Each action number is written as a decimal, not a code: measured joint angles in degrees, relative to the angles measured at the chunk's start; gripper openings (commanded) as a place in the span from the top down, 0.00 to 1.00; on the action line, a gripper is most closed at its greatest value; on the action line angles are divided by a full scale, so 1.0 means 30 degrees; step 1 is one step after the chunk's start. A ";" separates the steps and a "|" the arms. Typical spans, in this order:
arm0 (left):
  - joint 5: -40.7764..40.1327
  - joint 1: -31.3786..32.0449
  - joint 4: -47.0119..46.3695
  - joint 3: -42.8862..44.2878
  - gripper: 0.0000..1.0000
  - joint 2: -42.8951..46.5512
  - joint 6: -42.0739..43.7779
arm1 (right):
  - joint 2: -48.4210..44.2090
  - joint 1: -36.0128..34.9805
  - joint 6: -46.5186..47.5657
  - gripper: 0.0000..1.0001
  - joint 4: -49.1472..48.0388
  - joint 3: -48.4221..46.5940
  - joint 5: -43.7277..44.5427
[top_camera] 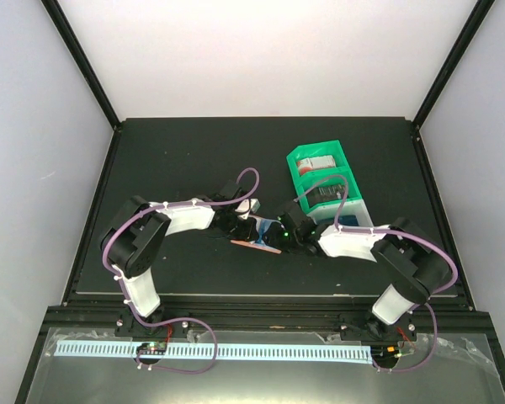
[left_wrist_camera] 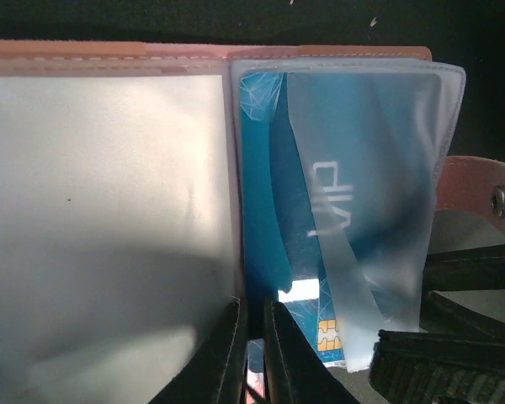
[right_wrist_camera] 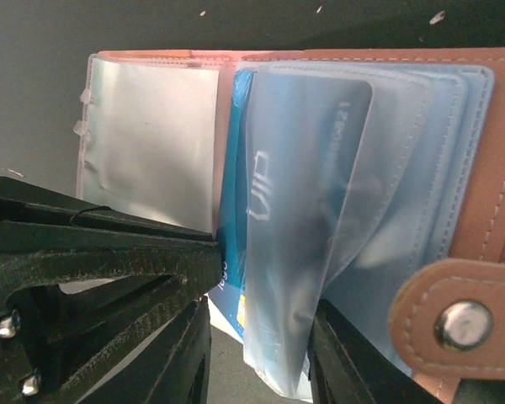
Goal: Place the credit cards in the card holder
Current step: Insert the credit card into the card holder.
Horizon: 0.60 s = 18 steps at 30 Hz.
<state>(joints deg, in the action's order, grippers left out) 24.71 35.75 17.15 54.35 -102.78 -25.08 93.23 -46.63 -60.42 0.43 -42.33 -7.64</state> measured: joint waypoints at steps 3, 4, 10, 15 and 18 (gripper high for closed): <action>-0.0022 0.0000 0.0007 0.0007 0.93 0.0000 -0.0007 | -0.0313 0.0000 -0.0452 0.66 -0.0568 0.0408 -0.0022; -0.0036 0.0000 0.0007 0.0000 0.93 0.0007 -0.0015 | -0.0444 0.0000 -0.0605 0.66 -0.0765 0.0517 -0.0036; -0.0372 0.0000 0.0044 -0.0036 0.93 0.0117 -0.0044 | -0.0801 0.0000 -0.1384 0.66 -0.1494 0.0627 -0.0189; -0.0525 0.0007 0.0044 -0.0051 0.92 0.0153 -0.0146 | -0.0867 0.0000 -0.1552 0.66 -0.1770 0.0627 -0.0372; -0.0736 0.0044 0.0066 -0.0066 0.93 0.0226 -0.0189 | -0.0867 0.0000 -0.1552 0.66 -0.1923 0.0627 -0.0503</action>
<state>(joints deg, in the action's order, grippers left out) 22.50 35.88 17.34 54.15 -102.10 -25.65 90.63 -46.63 -65.08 -5.34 -40.45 -9.15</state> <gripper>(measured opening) 0.075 0.339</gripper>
